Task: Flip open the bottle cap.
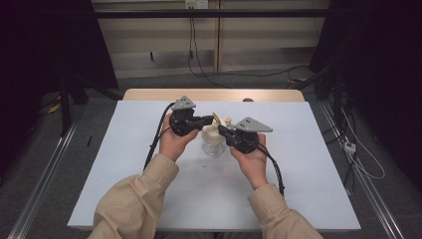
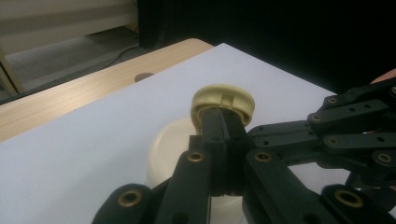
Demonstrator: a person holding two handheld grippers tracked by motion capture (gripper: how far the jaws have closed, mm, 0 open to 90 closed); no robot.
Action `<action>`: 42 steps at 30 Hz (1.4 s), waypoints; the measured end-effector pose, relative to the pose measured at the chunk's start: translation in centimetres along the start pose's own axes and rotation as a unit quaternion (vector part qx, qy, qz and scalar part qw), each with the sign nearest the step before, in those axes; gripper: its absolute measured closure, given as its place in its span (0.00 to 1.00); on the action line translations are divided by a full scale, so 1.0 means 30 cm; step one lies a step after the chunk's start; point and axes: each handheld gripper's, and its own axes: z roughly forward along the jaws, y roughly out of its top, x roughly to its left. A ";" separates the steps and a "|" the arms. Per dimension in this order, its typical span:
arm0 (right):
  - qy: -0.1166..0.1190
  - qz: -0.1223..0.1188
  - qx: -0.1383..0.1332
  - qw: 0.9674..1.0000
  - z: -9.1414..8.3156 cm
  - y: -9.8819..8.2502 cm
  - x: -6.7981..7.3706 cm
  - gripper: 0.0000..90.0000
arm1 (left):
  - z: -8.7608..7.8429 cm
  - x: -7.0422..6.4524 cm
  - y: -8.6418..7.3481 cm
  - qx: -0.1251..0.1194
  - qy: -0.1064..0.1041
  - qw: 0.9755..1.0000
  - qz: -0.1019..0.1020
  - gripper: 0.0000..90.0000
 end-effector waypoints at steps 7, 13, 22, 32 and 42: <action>0.001 0.000 -0.001 1.000 0.000 -0.001 0.000 1.00 | 0.004 -0.002 0.005 0.003 0.000 1.000 0.001 1.00; 0.001 0.000 -0.001 1.000 -0.001 -0.001 0.000 1.00 | 0.007 -0.002 0.008 0.001 0.000 1.000 0.001 1.00; 0.001 -0.002 -0.001 1.000 -0.001 -0.001 0.000 1.00 | 0.012 -0.005 0.011 0.000 -0.001 1.000 0.002 1.00; 0.001 -0.004 -0.001 1.000 -0.002 -0.001 0.000 1.00 | 0.021 -0.010 0.017 0.002 -0.002 1.000 0.005 1.00; 0.002 -0.002 -0.002 1.000 -0.002 -0.002 0.000 1.00 | 0.027 -0.007 0.017 0.003 -0.001 1.000 0.004 1.00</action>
